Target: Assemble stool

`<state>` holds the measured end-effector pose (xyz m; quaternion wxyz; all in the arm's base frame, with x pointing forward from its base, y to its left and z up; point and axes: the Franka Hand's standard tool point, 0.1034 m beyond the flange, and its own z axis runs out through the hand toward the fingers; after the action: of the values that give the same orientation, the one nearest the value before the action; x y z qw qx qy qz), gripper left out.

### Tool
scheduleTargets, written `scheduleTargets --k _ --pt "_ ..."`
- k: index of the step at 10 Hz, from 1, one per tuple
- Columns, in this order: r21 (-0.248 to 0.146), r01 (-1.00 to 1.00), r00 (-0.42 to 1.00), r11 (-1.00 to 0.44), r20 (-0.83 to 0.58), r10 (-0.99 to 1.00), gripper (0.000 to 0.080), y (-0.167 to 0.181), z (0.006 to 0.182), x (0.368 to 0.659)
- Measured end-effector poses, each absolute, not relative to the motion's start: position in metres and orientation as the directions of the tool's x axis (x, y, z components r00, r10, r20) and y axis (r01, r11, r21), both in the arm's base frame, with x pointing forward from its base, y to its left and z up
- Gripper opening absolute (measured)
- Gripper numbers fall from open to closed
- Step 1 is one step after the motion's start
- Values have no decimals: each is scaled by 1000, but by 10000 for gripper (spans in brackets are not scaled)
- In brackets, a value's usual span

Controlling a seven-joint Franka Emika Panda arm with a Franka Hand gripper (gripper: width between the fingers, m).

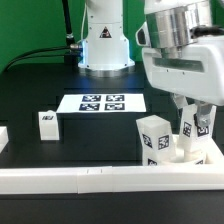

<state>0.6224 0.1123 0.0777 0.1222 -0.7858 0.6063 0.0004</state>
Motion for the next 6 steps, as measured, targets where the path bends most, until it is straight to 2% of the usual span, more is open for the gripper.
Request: scheduleTargets --k 1,2,3,4,6 --pt "-191 -953 266 -236 -149 -952 414 114 78 622" --pt "-192 -951 274 -244 -148 -950 559 114 78 622" --pt "-192 -950 274 -244 -148 -950 559 114 78 622" --pt "-194 -949 279 -249 -147 -949 631 115 78 622" --pt "-213 -870 476 -445 -124 -871 646 117 88 626"
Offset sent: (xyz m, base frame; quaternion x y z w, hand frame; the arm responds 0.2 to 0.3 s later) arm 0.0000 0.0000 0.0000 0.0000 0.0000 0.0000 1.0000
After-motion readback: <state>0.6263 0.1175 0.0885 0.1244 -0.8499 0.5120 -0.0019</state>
